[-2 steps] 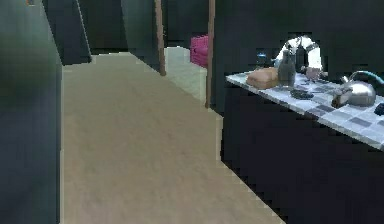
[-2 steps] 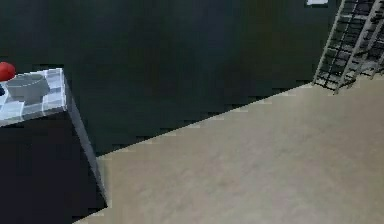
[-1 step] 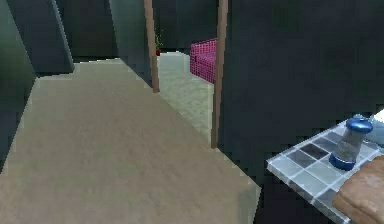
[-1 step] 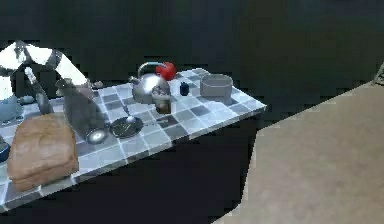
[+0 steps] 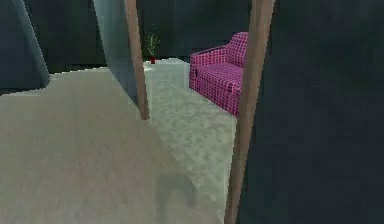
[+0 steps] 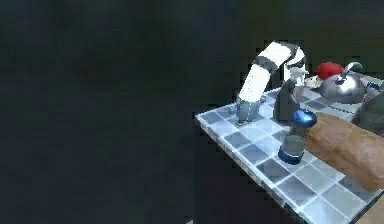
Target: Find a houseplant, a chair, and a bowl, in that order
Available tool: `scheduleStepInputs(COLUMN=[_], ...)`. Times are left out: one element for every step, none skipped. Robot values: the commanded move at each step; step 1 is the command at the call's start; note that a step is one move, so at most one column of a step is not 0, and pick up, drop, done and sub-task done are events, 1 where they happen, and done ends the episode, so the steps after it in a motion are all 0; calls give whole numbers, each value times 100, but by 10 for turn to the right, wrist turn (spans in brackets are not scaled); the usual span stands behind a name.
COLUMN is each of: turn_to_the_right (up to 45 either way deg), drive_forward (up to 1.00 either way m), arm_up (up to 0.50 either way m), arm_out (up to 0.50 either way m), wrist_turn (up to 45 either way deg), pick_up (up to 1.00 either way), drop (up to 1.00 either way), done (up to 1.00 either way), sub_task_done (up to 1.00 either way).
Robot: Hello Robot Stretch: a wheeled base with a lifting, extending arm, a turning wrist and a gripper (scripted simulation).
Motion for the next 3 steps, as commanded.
scheduleStepInputs(turn_to_the_right=[0, -90, 0], drive_forward=[90, 0, 100], arm_up=[0, 0, 0], arm_out=[0, 0, 0], wrist_turn=[0, 0, 0], pick_up=[0, 0, 0], drop=[0, 0, 0], done=[0, 0, 0], sub_task_done=[0, 0, 0])
